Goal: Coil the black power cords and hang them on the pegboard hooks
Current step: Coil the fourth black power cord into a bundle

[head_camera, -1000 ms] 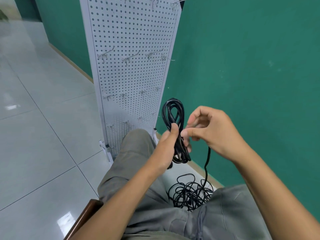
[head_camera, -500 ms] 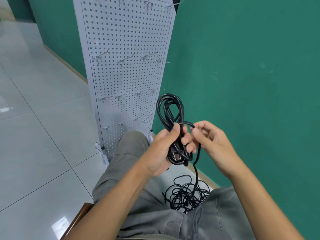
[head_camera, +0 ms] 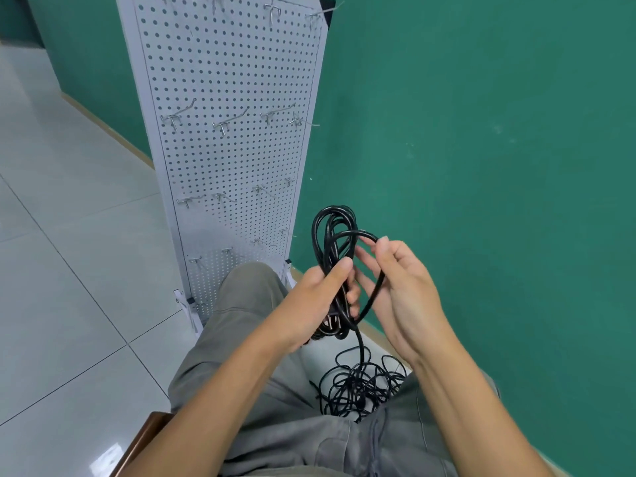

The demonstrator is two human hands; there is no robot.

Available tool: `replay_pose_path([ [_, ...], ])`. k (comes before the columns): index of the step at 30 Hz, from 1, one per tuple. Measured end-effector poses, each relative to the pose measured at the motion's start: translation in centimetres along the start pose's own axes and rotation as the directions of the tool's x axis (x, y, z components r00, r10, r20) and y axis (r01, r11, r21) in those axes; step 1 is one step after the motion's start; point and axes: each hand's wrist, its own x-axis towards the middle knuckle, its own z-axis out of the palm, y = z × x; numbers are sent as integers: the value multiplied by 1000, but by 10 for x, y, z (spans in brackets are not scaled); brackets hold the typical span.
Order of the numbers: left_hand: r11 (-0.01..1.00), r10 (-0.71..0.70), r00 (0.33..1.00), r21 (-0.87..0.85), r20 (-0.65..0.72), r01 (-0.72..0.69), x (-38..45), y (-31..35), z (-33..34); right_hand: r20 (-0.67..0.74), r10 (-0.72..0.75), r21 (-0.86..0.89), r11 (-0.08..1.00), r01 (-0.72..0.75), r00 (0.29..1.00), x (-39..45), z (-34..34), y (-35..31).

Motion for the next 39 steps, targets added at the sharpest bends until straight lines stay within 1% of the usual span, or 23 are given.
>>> replay_pose_path([
  [2,986,12,1000,167,-20,-9,0,-1,-2,-40,-10,-29,1000,9,999,4,7,-3],
  [3,969,28,999,248,-17,-23,1,-1,-4,-51,-14,-13,1000,14,999,7,10,-5],
  [5,946,55,997,316,52,-68,0,0,-5,-55,-18,33,999,20,998,10,16,-9],
  [7,961,39,995,268,87,-61,-2,2,-3,-75,-15,-22,1000,14,997,13,21,-12],
  [10,976,1,990,214,142,-31,-3,4,-4,-144,-4,-214,977,-27,990,17,18,-12],
  [13,996,-55,983,76,176,42,-2,3,-3,-168,-40,-270,963,-7,985,23,14,-10],
  [15,996,-80,978,-20,192,85,-3,1,-1,-144,-104,-326,944,52,984,26,11,-10],
  [16,994,-84,977,-54,194,96,-3,-1,0,-123,-107,-331,942,61,987,27,10,-10],
  [18,992,-91,977,-73,193,106,-3,-2,1,-77,-46,-299,954,21,996,28,7,-14],
  [20,993,-107,978,-31,177,114,-3,-3,5,-57,10,-326,945,-28,998,29,4,-18],
  [22,993,-112,986,45,126,107,-3,-4,12,-42,10,-415,909,-27,999,29,3,-21],
  [26,981,-115,993,160,37,108,-1,-8,18,-19,-21,-488,873,9,1000,29,3,-18],
  [29,953,-116,993,282,1,111,-1,-8,17,-55,-53,-490,872,20,997,33,3,-13],
  [31,933,-114,993,343,-9,110,-3,-7,18,-81,-109,-548,835,47,991,36,1,-10],
  [32,932,-117,993,344,-8,112,-3,-7,19,-84,-136,-575,816,63,987,37,1,-8],
  [34,946,-137,991,298,6,129,-4,-7,20,-83,-170,-598,796,87,982,38,-1,-6],
  [36,959,-186,982,225,33,174,-5,-7,19,-63,-164,-583,807,97,984,37,-3,-6],
  [37,963,-215,975,175,50,203,-6,-6,18,-43,-147,-571,815,97,988,36,-3,-8],
  [39,966,-257,960,20,116,256,-6,-4,18,2,-110,-562,822,93,994,36,-4,-12],
])
